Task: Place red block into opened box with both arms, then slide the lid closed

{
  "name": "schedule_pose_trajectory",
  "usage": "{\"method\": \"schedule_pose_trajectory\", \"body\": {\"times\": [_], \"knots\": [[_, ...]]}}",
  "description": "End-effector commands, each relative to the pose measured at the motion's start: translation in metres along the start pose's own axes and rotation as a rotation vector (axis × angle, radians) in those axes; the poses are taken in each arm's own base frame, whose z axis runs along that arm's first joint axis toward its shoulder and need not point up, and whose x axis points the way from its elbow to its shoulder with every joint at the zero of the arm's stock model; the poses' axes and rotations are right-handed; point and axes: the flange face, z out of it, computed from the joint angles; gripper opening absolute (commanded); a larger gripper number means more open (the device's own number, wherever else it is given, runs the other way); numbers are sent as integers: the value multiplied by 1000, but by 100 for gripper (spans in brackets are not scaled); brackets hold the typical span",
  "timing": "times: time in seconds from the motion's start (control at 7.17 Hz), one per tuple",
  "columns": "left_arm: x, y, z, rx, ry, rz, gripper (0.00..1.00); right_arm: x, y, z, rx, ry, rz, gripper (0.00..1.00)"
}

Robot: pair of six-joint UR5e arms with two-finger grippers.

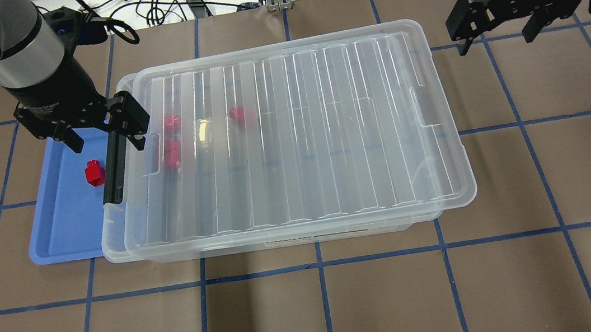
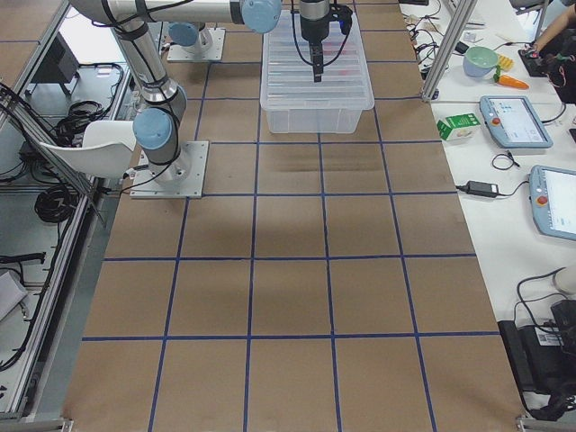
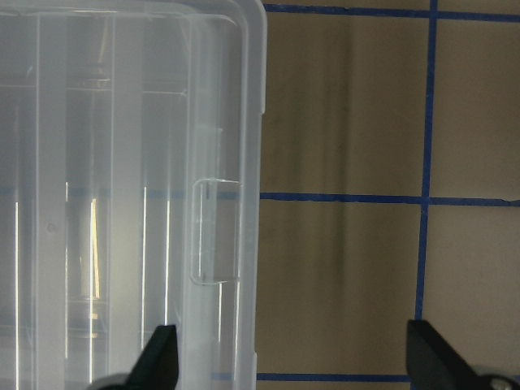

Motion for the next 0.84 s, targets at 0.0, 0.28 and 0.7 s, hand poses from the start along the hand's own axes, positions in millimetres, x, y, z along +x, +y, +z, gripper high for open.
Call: {"method": "schedule_pose_trajectory", "body": {"times": [0.0, 0.28, 0.7], "knots": [[0, 1, -1, 2, 0, 1, 100, 9, 10, 47, -65, -8, 23, 100], [0, 2, -1, 0, -1, 3, 100, 6, 3, 113, -17, -33, 23, 100], [0, 3, -2, 3, -2, 4, 100, -2, -10, 149, -29, -38, 1, 100]]}}
